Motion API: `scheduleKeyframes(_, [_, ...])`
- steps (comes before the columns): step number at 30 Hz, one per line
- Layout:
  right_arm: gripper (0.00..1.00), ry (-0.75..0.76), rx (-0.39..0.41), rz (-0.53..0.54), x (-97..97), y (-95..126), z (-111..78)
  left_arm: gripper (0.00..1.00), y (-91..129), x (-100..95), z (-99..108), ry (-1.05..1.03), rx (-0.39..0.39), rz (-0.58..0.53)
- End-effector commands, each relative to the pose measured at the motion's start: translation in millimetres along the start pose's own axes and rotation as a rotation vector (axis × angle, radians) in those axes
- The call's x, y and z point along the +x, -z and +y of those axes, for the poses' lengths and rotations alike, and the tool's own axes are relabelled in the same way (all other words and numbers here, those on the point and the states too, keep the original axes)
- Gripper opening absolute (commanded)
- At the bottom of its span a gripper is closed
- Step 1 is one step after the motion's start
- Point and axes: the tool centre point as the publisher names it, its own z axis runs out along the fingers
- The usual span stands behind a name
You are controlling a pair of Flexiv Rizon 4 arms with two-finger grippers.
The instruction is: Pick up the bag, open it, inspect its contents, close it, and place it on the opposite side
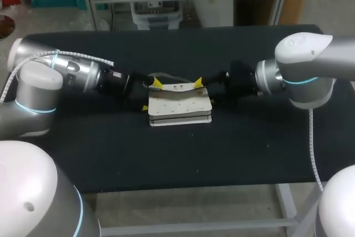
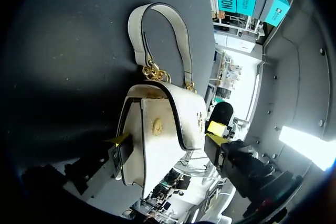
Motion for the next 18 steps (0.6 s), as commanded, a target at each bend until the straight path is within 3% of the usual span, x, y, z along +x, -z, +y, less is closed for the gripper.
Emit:
scheduleKeyframes(1, [0.44,-0.005,-0.006,0.005,-10.1,-3.8,-2.8,1.00,-5.8,-20.8,0.1,0.004,0.012,0.030])
scheduleKeyframes(2, [0.35,-0.006,-0.008,0.005,-10.2,-3.3,-2.7,1.00,-5.8,-20.5,0.1,0.005,0.012,0.031])
scheduleKeyframes(3, [0.09,0.001,-0.015,0.005,-8.3,-0.9,-2.2,1.00,-5.4,-18.5,1.1,0.004,0.014,0.033])
scheduleKeyframes(4, [0.00,0.006,-0.019,0.006,-6.5,1.1,-1.7,1.00,-4.5,-16.9,2.1,0.000,0.016,0.037])
scheduleKeyframes(7, [0.00,0.022,-0.030,0.008,-1.8,4.9,0.7,0.88,-3.4,-12.3,4.0,-0.008,0.018,0.043])
scheduleKeyframes(8, [0.00,0.031,-0.035,0.012,1.2,6.6,2.0,0.67,-3.4,-9.4,4.4,-0.013,0.020,0.044])
scheduleKeyframes(9, [0.00,0.034,-0.038,0.012,2.6,7.4,2.7,0.62,-3.7,-8.2,4.2,-0.014,0.024,0.045])
scheduleKeyframes(10, [0.00,0.042,-0.044,0.014,5.7,8.9,3.8,0.49,-4.3,-5.9,3.6,-0.015,0.025,0.045])
scheduleKeyframes(13, [0.00,0.055,-0.055,0.017,10.1,10.6,5.4,0.37,-6.2,-2.1,2.9,-0.016,0.026,0.047])
scheduleKeyframes(16, [0.00,0.062,-0.053,0.015,11.5,10.4,5.5,0.00,-7.1,2.1,2.1,-0.016,0.024,0.055])
scheduleKeyframes(18, [0.00,0.057,-0.045,0.018,9.4,9.2,4.8,0.00,-6.8,4.5,3.3,-0.021,0.022,0.061])
